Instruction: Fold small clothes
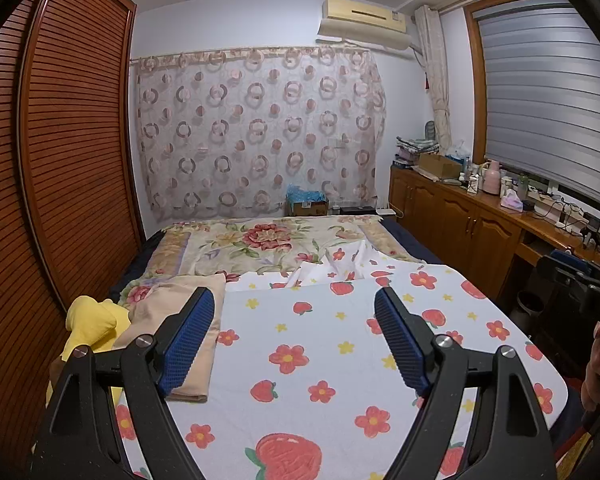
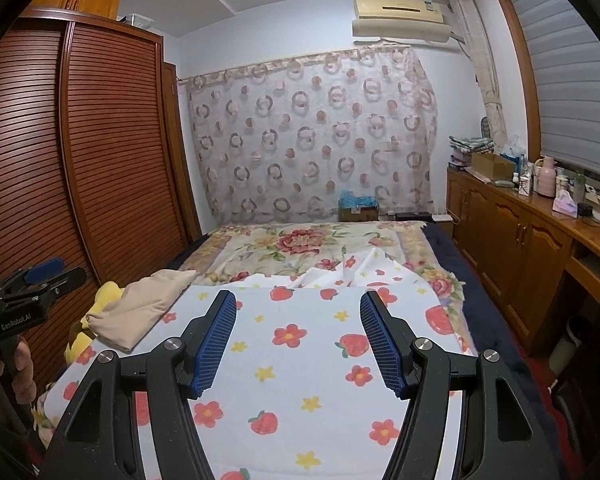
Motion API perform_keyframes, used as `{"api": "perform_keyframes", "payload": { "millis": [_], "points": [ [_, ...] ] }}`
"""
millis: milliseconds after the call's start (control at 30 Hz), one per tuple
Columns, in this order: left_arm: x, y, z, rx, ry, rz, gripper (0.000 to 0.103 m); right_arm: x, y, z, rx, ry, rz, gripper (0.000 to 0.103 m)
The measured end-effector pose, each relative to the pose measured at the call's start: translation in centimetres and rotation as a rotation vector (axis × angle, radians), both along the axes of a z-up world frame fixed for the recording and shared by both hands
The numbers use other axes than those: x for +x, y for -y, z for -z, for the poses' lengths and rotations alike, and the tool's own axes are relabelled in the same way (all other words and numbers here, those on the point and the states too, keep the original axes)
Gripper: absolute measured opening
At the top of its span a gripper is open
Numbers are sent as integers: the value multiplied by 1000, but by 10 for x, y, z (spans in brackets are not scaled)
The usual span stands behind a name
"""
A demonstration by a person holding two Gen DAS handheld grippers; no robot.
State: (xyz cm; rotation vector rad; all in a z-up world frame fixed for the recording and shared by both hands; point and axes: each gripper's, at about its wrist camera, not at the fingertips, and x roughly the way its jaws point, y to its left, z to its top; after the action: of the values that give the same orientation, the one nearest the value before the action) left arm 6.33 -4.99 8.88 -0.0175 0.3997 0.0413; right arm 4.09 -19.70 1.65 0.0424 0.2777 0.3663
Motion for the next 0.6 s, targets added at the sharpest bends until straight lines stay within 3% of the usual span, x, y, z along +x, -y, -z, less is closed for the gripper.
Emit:
{"api": "perform_keyframes", "payload": {
  "millis": [600],
  "points": [
    [0,0,1,2,2,0,83,3,5,-2,-2,-2,-7,66]
  ]
}}
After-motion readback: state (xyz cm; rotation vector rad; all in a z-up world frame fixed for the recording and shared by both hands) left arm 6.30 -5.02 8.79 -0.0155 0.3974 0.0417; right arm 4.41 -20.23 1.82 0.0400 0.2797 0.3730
